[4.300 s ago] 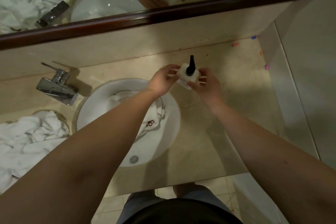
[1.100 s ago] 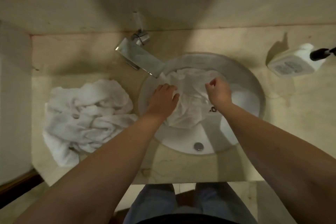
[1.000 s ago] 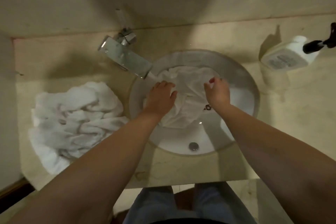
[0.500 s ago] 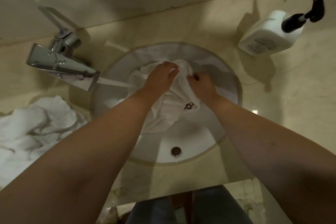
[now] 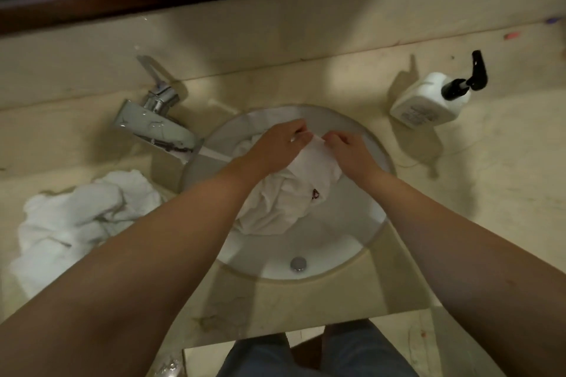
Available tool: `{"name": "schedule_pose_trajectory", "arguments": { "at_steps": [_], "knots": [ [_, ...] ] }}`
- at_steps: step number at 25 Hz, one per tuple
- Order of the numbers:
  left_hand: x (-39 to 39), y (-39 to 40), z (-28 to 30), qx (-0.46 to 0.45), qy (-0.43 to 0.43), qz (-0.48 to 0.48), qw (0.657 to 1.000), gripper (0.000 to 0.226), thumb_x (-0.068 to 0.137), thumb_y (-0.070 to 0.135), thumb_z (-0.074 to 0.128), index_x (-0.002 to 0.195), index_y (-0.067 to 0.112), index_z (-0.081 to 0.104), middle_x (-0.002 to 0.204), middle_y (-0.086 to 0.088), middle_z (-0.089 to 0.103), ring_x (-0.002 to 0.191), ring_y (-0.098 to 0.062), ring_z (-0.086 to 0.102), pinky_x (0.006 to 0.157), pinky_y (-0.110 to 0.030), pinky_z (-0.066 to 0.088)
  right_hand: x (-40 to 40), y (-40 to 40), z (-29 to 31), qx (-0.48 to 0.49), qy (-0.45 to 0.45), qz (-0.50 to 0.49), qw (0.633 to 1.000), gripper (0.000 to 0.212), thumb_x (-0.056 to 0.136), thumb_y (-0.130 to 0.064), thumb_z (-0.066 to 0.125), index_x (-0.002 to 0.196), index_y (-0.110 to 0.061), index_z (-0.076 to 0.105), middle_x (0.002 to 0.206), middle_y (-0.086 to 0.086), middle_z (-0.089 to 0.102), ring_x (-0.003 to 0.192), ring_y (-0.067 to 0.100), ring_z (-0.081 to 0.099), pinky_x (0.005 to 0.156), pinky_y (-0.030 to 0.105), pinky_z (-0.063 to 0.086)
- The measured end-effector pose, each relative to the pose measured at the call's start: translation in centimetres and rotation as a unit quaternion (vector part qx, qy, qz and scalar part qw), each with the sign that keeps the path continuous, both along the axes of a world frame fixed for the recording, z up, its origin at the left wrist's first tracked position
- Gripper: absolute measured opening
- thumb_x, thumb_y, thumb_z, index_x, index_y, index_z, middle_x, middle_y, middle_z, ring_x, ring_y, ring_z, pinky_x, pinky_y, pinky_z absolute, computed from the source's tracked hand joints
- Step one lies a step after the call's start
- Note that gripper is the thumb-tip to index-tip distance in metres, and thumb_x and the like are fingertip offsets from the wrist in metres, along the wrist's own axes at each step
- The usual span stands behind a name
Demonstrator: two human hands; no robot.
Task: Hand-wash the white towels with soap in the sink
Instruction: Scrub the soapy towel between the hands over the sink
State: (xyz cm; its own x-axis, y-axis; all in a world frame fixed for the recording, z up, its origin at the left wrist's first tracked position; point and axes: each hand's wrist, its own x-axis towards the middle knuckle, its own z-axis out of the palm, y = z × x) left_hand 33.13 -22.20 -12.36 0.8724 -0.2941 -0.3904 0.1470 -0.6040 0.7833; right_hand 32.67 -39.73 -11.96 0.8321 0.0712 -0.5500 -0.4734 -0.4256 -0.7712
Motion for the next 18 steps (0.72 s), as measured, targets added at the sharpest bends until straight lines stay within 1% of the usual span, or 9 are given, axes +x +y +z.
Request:
{"name": "schedule_pose_trajectory", "arguments": {
  "at_steps": [1, 3, 5, 7, 9, 12, 13, 15, 18],
  "knots": [
    [-0.4, 0.2, 1.4, -0.014, 0.005, 0.022, 1.000, 0.026, 0.104, 0.024, 0.049, 0.081, 0.013, 0.048, 0.074, -0.002, 0.051, 0.064, -0.004, 0.041, 0.062, -0.019, 0.032, 0.1, 0.1, 0.8, -0.012, -0.001, 0.011, 1.000, 0.035, 0.092, -0.010, 0.049, 0.058, -0.017, 0.043, 0.056, -0.002, 0.038, 0.055, 0.011, 0.033, 0.058, 0.031, 0.024],
    [-1.2, 0.8, 3.8, -0.024, -0.005, 0.056, 0.998, 0.028, 0.104, 0.024, 0.048, 0.078, 0.016, 0.043, 0.067, 0.002, 0.046, 0.057, -0.003, 0.038, 0.057, -0.019, 0.032, -0.1, 0.2, 2.7, -0.043, 0.003, 0.049, 0.998, 0.038, 0.096, -0.015, 0.050, 0.058, -0.019, 0.042, 0.055, -0.004, 0.037, 0.053, 0.011, 0.032, 0.054, 0.031, 0.025],
    [-2.1, 1.7, 6.1, -0.029, -0.021, 0.088, 0.996, 0.027, 0.104, 0.025, 0.048, 0.079, 0.013, 0.045, 0.067, 0.003, 0.045, 0.057, -0.006, 0.039, 0.059, -0.024, 0.033, -0.5, 0.3, 4.6, -0.052, 0.010, 0.076, 0.996, 0.035, 0.098, -0.022, 0.051, 0.065, -0.011, 0.053, 0.062, 0.000, 0.046, 0.058, 0.013, 0.041, 0.053, 0.027, 0.032],
    [-2.7, 2.6, 8.2, -0.026, -0.028, 0.111, 0.993, 0.026, 0.103, 0.027, 0.048, 0.080, 0.015, 0.045, 0.067, 0.003, 0.046, 0.060, -0.010, 0.041, 0.060, -0.029, 0.033, -0.8, 0.5, 6.3, -0.031, -0.001, 0.080, 0.996, 0.034, 0.095, -0.027, 0.056, 0.072, -0.004, 0.059, 0.070, 0.005, 0.051, 0.066, 0.017, 0.048, 0.060, 0.029, 0.035],
    [-3.6, 3.5, 9.9, -0.035, -0.042, 0.136, 0.989, 0.026, 0.103, 0.025, 0.049, 0.079, 0.018, 0.045, 0.067, 0.004, 0.046, 0.062, -0.012, 0.042, 0.061, -0.033, 0.033, -0.7, 1.0, 8.5, -0.013, -0.032, 0.079, 0.996, 0.030, 0.093, -0.022, 0.058, 0.070, -0.004, 0.054, 0.069, 0.008, 0.044, 0.065, 0.016, 0.043, 0.061, 0.032, 0.030],
    [-5.3, 4.6, 11.9, -0.063, -0.066, 0.192, 0.977, 0.025, 0.103, 0.022, 0.051, 0.079, 0.014, 0.049, 0.066, 0.005, 0.045, 0.061, -0.008, 0.041, 0.062, -0.033, 0.034, -0.1, 1.6, 12.1, 0.025, -0.075, 0.087, 0.993, 0.030, 0.092, -0.008, 0.060, 0.071, 0.009, 0.047, 0.065, 0.009, 0.035, 0.053, 0.009, 0.034, 0.054, 0.028, 0.029],
    [-5.7, 4.8, 12.6, -0.064, -0.070, 0.215, 0.972, 0.025, 0.102, 0.022, 0.052, 0.078, 0.015, 0.049, 0.065, 0.006, 0.044, 0.058, -0.005, 0.040, 0.061, -0.032, 0.034, 0.2, 1.8, 13.6, 0.038, -0.089, 0.090, 0.991, 0.027, 0.091, -0.005, 0.062, 0.072, 0.011, 0.050, 0.062, 0.008, 0.037, 0.050, 0.006, 0.034, 0.050, 0.023, 0.029],
    [-6.3, 5.2, 14.2, -0.090, -0.077, 0.245, 0.962, 0.028, 0.099, 0.025, 0.055, 0.072, 0.021, 0.048, 0.062, 0.009, 0.044, 0.055, -0.003, 0.038, 0.058, -0.030, 0.035, 0.6, 2.3, 16.6, 0.071, -0.104, 0.113, 0.986, 0.020, 0.090, -0.004, 0.065, 0.071, 0.000, 0.057, 0.059, -0.002, 0.049, 0.051, 0.002, 0.044, 0.051, 0.015, 0.034],
    [-6.1, 5.1, 17.1, -0.129, -0.050, 0.221, 0.965, 0.034, 0.097, 0.044, 0.055, 0.078, 0.017, 0.062, 0.068, -0.002, 0.057, 0.062, -0.007, 0.048, 0.059, -0.030, 0.039, 1.3, 3.5, 20.6, 0.100, -0.090, 0.195, 0.972, 0.010, 0.089, -0.009, 0.069, 0.080, -0.003, 0.067, 0.071, 0.004, 0.061, 0.063, 0.008, 0.056, 0.060, 0.019, 0.044]
  ]
}}
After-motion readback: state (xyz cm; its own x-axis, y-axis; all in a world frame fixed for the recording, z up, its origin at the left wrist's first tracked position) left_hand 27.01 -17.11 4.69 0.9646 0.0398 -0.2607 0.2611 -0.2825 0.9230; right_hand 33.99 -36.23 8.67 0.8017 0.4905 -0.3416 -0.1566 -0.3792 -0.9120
